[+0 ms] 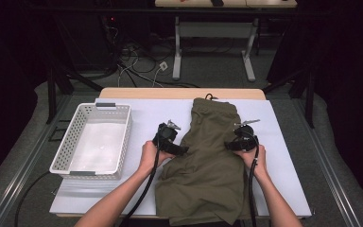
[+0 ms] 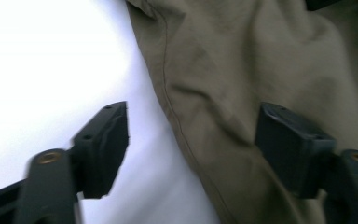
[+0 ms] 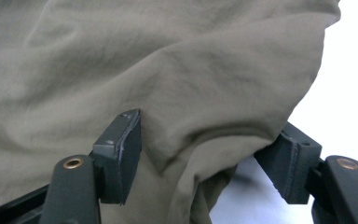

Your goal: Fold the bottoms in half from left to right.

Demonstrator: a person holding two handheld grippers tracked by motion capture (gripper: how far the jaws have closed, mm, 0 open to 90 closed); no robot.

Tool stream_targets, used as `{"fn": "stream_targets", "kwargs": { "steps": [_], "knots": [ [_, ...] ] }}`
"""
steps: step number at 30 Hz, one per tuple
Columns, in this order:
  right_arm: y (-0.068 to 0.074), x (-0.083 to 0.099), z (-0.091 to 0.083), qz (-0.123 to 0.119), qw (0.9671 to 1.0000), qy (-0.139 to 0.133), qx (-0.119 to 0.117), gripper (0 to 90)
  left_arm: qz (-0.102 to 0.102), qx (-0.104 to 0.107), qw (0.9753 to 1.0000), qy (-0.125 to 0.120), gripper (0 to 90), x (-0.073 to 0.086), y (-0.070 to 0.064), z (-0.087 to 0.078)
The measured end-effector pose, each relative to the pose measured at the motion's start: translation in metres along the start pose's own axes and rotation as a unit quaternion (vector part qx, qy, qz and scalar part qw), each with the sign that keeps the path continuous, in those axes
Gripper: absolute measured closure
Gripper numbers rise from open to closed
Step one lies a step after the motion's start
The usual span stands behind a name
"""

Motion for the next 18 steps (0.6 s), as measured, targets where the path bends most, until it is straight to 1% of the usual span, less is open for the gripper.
{"fn": "stream_targets", "kwargs": {
  "steps": [1,2,3,4,5,6,7,8,9,11,13,18],
  "knots": [
    [0.000,-0.001,0.000,0.001,1.0000,0.001,-0.001,37.4,-0.001,-0.003,1.0000,0.004,35.6,0.000,0.003,0.006],
    [0.000,-0.001,0.001,-0.001,1.0000,0.001,0.001,39.7,0.000,-0.003,1.0000,0.009,42.7,0.000,0.005,0.013],
    [0.000,-0.002,0.002,-0.002,1.0000,0.000,0.003,43.0,-0.001,-0.005,0.9999,0.010,46.3,0.000,0.006,0.016],
    [0.000,-0.003,0.002,-0.002,1.0000,-0.002,0.003,46.3,0.005,-0.016,0.9999,0.000,51.6,-0.002,0.008,0.017],
    [-0.001,-0.004,0.002,0.000,1.0000,-0.002,0.004,51.4,0.010,-0.012,0.9999,-0.001,62.7,-0.002,0.009,0.018],
    [-0.001,-0.004,0.002,0.004,1.0000,-0.003,0.003,56.2,0.009,-0.013,0.9999,-0.004,68.3,-0.003,0.010,0.018],
    [-0.002,-0.005,0.002,0.006,1.0000,-0.003,0.001,60.3,0.011,-0.010,0.9999,-0.007,76.2,-0.003,0.011,0.018],
    [-0.003,-0.006,0.002,0.009,0.9999,-0.006,0.000,64.6,0.008,-0.003,0.9999,-0.008,83.8,-0.003,0.011,0.018],
    [-0.003,-0.006,0.002,0.013,0.9999,-0.005,-0.005,68.5,0.008,-0.005,0.9999,-0.011,87.3,-0.003,0.012,0.018],
    [-0.001,-0.007,0.003,0.016,0.9998,-0.005,-0.012,74.5,0.008,-0.015,0.9997,-0.015,88.5,-0.004,0.013,0.017],
    [0.003,-0.009,0.003,0.009,0.9999,-0.004,-0.012,78.7,0.001,-0.020,0.9995,-0.024,88.9,-0.004,0.016,0.014],
    [0.014,-0.017,0.007,-0.004,0.9998,-0.005,-0.017,81.2,-0.018,-0.042,0.9976,-0.051,89.0,-0.005,0.031,-0.003]
  ]
}}
Point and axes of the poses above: each handheld gripper's, and its own axes: z roughly forward along the jaws, x roughly out of its underside, y roughly to its left, the point moved 10 cm from there along z, roughly forward along the jaws, and after that the axes turned 10 degrees about x, right-handed, at the moved point
